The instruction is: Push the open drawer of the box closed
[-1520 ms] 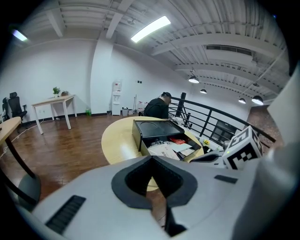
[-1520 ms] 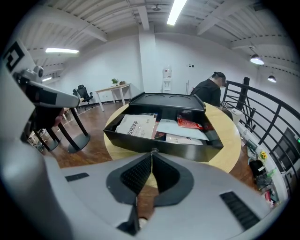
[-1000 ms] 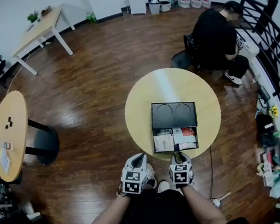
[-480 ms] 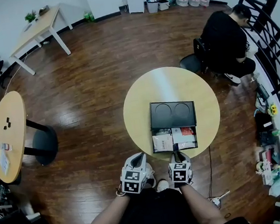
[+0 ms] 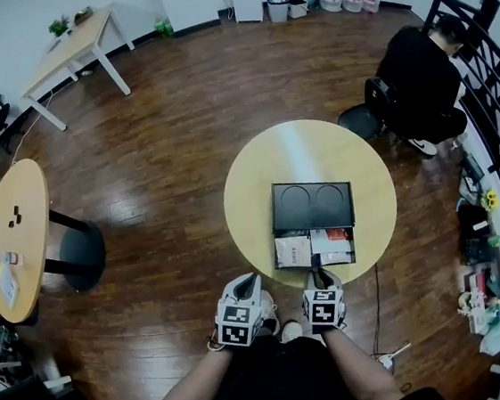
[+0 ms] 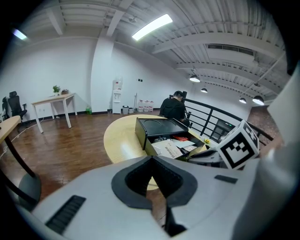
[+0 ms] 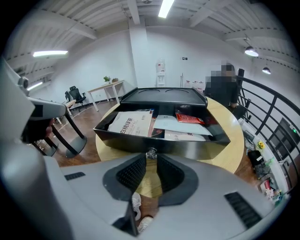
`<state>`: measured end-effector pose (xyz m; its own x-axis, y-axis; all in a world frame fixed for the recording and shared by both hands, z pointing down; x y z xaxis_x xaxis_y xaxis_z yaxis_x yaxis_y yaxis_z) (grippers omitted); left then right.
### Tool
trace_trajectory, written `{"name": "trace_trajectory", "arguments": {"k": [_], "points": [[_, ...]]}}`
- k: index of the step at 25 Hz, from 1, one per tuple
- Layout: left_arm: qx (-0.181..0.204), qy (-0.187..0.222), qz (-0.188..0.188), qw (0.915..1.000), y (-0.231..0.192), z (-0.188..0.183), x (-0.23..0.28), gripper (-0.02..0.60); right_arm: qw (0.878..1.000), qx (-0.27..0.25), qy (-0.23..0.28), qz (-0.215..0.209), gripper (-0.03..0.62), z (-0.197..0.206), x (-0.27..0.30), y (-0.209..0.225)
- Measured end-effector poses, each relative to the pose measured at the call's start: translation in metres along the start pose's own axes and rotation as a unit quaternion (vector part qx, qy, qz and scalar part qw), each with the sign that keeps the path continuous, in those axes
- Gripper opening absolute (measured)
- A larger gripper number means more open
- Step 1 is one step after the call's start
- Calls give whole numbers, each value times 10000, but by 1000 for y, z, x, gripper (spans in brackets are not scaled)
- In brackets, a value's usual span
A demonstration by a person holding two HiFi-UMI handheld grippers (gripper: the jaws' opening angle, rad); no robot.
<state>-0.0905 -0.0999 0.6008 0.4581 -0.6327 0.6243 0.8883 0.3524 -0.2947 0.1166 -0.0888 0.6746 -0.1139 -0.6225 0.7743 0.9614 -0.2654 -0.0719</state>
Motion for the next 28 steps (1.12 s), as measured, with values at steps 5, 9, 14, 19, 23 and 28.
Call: {"name": "trace_trajectory", "arguments": {"k": [5, 9, 14, 19, 23, 28], "points": [[11, -26, 2, 10000, -2, 3, 1, 0, 9999, -94, 110, 33, 78, -7, 7, 2], [2, -52, -5, 10000, -3, 2, 3, 0, 9998, -109, 146, 57, 78, -14, 13, 6], [-2, -59, -28, 10000, -6, 0, 6, 0, 9998, -97, 155, 59, 77, -22, 23, 9], [-4, 4, -52, 10000, -10, 3, 5, 0, 9997, -79, 197, 108, 78, -25, 34, 11], [5, 19, -29, 10000, -8, 2, 8, 0, 9996, -83, 227, 131, 78, -32, 42, 18], [-14, -23, -2, 10000, -3, 2, 12, 0, 9995, -99, 243, 165, 78, -39, 49, 26]]}}
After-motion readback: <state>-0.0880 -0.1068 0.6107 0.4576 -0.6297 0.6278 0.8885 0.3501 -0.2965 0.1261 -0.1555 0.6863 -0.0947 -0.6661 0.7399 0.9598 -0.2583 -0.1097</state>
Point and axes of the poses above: the fingertips, and each gripper's own axes: x forward along the fingers, y to its right, z out of its underside, the point moved 7 cm from there along -x, backward along the fingers, and after that the axes turned 11 degrees about -x, right-handed, at the moved point
